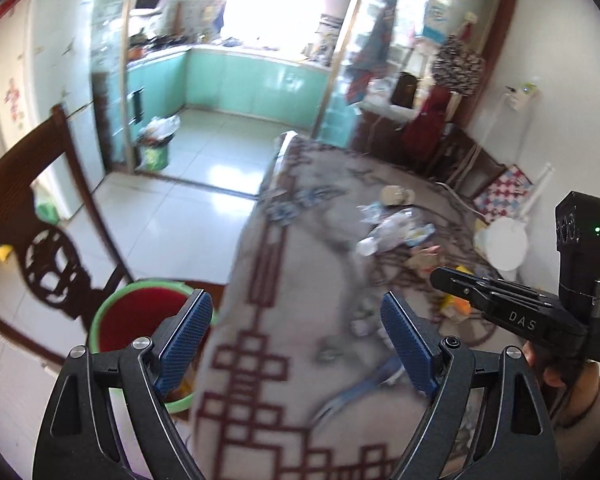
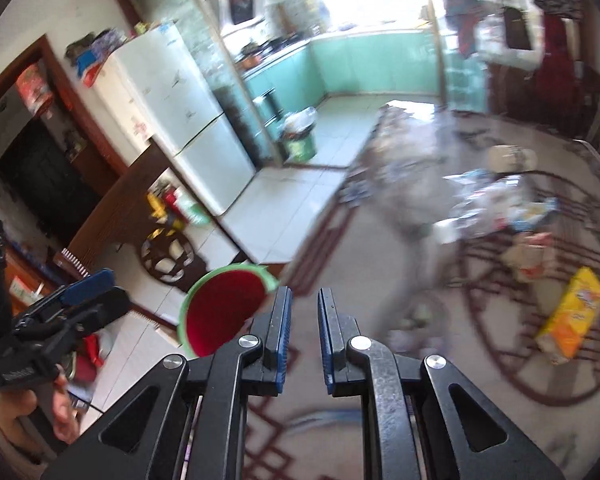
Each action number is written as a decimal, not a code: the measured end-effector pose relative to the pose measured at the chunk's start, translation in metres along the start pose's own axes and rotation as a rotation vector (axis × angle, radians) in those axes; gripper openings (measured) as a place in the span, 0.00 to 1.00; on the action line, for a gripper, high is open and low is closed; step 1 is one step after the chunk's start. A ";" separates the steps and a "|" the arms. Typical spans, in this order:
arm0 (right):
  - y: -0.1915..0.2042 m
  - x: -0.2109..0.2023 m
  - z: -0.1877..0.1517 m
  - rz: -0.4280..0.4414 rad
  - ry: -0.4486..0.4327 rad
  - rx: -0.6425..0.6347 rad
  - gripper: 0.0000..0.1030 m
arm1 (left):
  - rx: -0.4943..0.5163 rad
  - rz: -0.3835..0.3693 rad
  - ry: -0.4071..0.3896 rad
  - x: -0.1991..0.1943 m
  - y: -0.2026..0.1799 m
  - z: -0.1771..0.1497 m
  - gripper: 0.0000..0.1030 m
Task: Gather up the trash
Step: 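Move both tools back to the table and reach the right tool toward the yellow iced-tea carton, then grasp the yellow iced-tea carton with the right tool while the left tool grasps crumpled red-white paper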
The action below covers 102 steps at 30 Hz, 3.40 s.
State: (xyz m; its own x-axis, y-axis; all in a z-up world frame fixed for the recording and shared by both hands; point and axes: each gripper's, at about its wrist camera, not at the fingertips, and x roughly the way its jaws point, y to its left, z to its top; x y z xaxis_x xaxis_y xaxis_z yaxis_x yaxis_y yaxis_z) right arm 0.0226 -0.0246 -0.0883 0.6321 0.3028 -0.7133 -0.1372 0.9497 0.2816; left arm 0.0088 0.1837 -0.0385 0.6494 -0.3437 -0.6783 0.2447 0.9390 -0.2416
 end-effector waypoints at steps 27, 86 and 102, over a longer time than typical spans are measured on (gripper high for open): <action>-0.313 0.075 -0.029 -0.376 0.207 0.491 0.78 | 0.163 -0.043 0.110 0.112 -0.178 0.006 0.84; -0.325 0.014 -0.065 -0.354 0.186 0.417 0.73 | 0.336 -0.015 0.335 0.327 -0.248 -0.015 0.70; -0.290 -0.019 -0.052 -0.371 0.114 0.368 0.72 | 0.330 -0.012 0.290 0.256 -0.240 -0.025 0.42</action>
State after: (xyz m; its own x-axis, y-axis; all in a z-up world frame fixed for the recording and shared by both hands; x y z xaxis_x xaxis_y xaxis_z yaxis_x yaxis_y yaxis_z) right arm 0.0106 -0.3014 -0.1898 0.4974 -0.0216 -0.8672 0.3690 0.9100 0.1890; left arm 0.0983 -0.1293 -0.1710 0.4273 -0.2935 -0.8552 0.4984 0.8656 -0.0481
